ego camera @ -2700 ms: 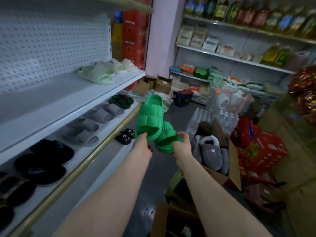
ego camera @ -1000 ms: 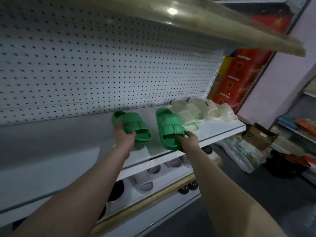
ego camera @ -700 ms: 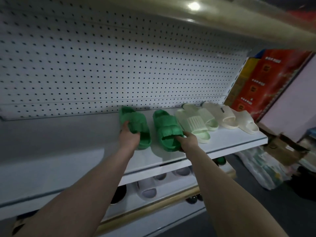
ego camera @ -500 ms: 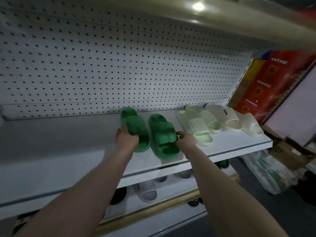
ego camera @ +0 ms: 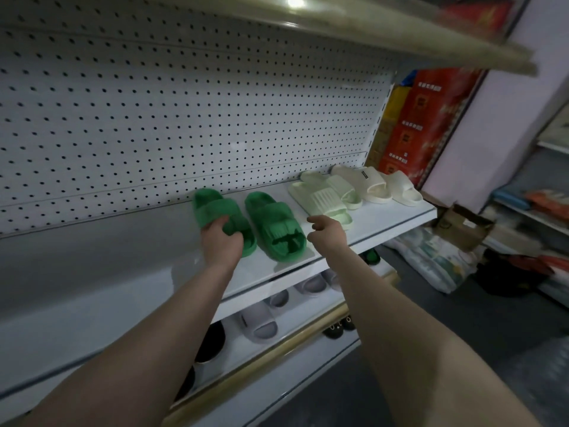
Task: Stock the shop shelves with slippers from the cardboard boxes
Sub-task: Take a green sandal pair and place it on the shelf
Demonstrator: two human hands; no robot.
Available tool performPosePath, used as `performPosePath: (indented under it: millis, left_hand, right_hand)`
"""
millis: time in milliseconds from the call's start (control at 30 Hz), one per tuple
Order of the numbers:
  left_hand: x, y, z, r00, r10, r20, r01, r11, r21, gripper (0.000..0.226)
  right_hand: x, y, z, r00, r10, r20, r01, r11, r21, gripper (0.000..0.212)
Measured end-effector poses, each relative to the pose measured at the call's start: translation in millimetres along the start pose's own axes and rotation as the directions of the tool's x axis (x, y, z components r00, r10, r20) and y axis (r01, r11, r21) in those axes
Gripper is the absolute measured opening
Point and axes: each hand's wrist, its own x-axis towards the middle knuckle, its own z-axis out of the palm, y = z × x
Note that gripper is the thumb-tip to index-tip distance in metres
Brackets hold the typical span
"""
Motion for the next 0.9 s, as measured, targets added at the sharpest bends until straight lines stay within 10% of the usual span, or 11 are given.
performPosePath:
  millis: [400, 900]
  left_hand:
    - [-89, -13, -21, 0.892, 0.179, 0.415, -0.189, 0.982, -0.016, 0.039]
    - [-252, -104, 15, 0.608, 0.014, 0.794, -0.104, 0.993, 0.063, 0.029]
  right_hand:
    - [-141, 39, -2, 0.973, 0.08, -0.216, -0.073, 0.996, 0.043, 0.041]
    - [-333, 186, -12, 0.903, 0.309, -0.299, -0.313, 0.949, 0.038, 0.042]
